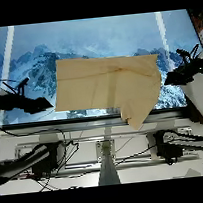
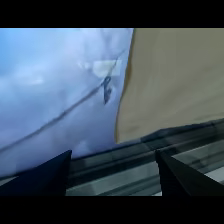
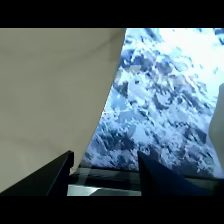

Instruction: Fold the clothes and pants, and hang the long-sleeved shirts on hangers.

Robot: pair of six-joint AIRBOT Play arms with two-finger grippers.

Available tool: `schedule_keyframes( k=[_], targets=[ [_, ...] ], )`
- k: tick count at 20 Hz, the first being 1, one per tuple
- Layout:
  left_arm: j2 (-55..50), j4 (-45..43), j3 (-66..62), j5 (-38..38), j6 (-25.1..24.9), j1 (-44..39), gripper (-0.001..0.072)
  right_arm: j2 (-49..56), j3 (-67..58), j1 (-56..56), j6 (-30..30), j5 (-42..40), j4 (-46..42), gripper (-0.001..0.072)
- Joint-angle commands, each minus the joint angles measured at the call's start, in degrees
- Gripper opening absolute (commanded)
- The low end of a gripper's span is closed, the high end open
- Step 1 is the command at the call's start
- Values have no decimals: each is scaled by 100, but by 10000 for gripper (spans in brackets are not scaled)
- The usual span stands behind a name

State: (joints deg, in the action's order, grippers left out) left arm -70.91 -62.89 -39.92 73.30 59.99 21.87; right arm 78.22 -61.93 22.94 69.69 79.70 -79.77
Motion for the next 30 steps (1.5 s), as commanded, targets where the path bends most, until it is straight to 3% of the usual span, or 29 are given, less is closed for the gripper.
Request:
schedule_keyframes(
  k=[1, 2, 4, 7, 8, 9, 11, 13, 14, 15, 19, 22, 25, 30],
  targets=[
    [55, 496, 920, -883, -179, -33, 550, -59, 81, 22, -11, -260, 179, 439],
    [46, 686, 990, -1110, -229, -59, 545, -59, 81, 22, -11, -264, 177, 439],
    [42, 975, 1003, -1469, -245, -157, 459, -59, 81, 22, -11, -293, 177, 439],
    [39, 1499, 1003, -1773, -446, -444, 449, -59, 81, 22, -9, -393, 175, 439],
    [42, 1497, 1001, -1764, -481, -588, 340, -59, 81, 22, -9, -444, 175, 439],
    [42, 1499, 999, -1753, -503, -715, 182, -59, 81, 22, -9, -470, 177, 439],
    [42, 1513, 903, -1740, -704, -964, 18, -59, 81, 22, -9, -481, 177, 439],
    [42, 1521, 568, -1786, -903, -1174, 12, -59, 81, 22, -9, -420, 190, 429],
    [42, 1534, 343, -1867, -901, -1217, 12, -59, 81, 22, -9, -352, 195, 294],
    [44, 1587, 70, -1943, -896, -1217, 11, -59, 81, 22, -11, -245, 188, 29],
    [72, 1578, -852, -2800, -437, -1154, 11, -59, 116, 22, -13, 376, 339, 10],
    [72, 1582, -1088, -3580, -138, -1113, 11, -59, 564, 9, -11, 529, 1180, 10],
    [63, 1491, -1086, -3622, -125, -1106, 11, -61, 1414, -339, -33, 479, 2079, 10],
    [66, 1495, -1086, -3659, -125, -1080, 12, -72, 2511, -1757, -164, 170, 2223, 10]
  ],
)
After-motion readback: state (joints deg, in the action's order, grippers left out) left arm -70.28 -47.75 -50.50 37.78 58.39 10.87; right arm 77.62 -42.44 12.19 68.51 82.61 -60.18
